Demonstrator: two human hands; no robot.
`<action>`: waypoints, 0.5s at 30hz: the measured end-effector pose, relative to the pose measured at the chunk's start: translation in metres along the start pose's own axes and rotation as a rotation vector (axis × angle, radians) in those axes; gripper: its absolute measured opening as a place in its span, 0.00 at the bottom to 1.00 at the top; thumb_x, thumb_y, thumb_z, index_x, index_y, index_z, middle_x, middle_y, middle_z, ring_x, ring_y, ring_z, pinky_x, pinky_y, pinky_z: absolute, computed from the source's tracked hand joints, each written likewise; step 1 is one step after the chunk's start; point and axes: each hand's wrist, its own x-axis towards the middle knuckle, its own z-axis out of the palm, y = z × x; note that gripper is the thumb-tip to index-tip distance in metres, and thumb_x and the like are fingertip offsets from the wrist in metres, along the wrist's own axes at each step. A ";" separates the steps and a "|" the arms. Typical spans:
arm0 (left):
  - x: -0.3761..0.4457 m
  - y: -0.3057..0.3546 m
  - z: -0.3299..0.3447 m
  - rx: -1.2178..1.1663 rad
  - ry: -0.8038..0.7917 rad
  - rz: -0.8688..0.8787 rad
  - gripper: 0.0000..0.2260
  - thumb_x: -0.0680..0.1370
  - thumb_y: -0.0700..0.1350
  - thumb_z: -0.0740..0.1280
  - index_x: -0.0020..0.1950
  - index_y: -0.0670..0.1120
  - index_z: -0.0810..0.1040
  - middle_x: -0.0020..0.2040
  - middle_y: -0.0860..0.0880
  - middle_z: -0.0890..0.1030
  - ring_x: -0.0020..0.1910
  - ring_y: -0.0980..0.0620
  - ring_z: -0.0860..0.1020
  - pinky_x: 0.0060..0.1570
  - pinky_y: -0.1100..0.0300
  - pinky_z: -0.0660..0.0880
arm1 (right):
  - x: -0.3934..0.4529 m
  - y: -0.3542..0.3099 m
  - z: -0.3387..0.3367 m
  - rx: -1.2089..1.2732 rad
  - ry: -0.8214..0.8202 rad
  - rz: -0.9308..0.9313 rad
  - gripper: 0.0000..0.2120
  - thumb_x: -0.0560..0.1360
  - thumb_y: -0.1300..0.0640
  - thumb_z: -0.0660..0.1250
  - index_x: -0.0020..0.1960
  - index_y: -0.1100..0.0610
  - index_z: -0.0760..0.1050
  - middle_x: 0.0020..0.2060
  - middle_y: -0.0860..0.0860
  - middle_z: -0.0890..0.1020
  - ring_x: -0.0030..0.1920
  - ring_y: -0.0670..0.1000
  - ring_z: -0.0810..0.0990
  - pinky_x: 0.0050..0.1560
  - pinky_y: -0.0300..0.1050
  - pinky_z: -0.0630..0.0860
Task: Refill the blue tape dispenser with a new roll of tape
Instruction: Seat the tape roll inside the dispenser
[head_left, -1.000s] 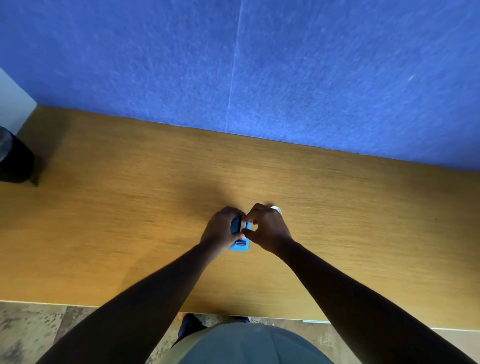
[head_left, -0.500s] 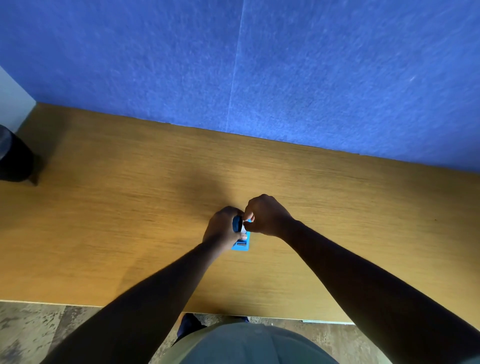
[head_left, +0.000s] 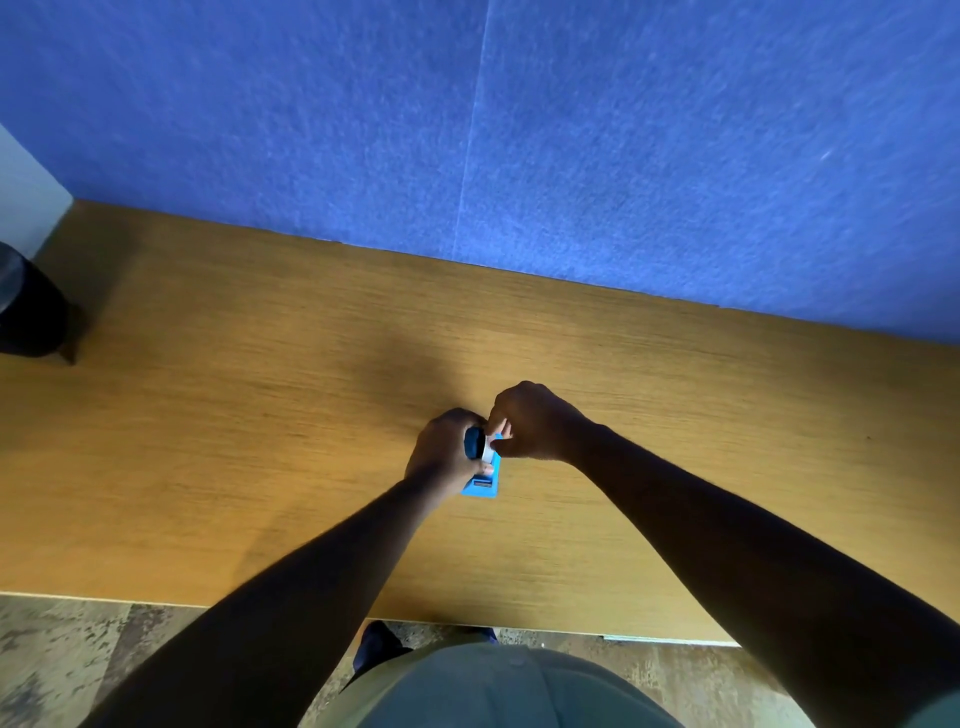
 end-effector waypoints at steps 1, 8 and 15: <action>0.000 0.000 0.000 -0.007 -0.002 -0.003 0.24 0.64 0.45 0.84 0.57 0.50 0.80 0.55 0.55 0.82 0.54 0.56 0.80 0.52 0.62 0.80 | -0.001 0.000 0.000 -0.006 0.003 -0.005 0.15 0.74 0.56 0.77 0.60 0.54 0.85 0.53 0.48 0.87 0.53 0.48 0.84 0.54 0.45 0.82; 0.000 -0.001 0.001 -0.005 -0.007 -0.005 0.25 0.64 0.46 0.84 0.58 0.51 0.80 0.56 0.55 0.82 0.55 0.56 0.80 0.53 0.60 0.80 | -0.001 -0.001 0.003 -0.001 0.028 0.010 0.13 0.74 0.56 0.77 0.58 0.55 0.86 0.51 0.49 0.88 0.51 0.49 0.85 0.53 0.47 0.83; 0.000 -0.001 0.002 -0.006 -0.010 -0.014 0.26 0.64 0.45 0.84 0.58 0.50 0.79 0.57 0.54 0.82 0.54 0.56 0.79 0.51 0.63 0.77 | -0.003 0.001 0.015 0.052 0.103 0.084 0.09 0.78 0.55 0.72 0.56 0.54 0.86 0.50 0.50 0.87 0.49 0.50 0.84 0.51 0.48 0.83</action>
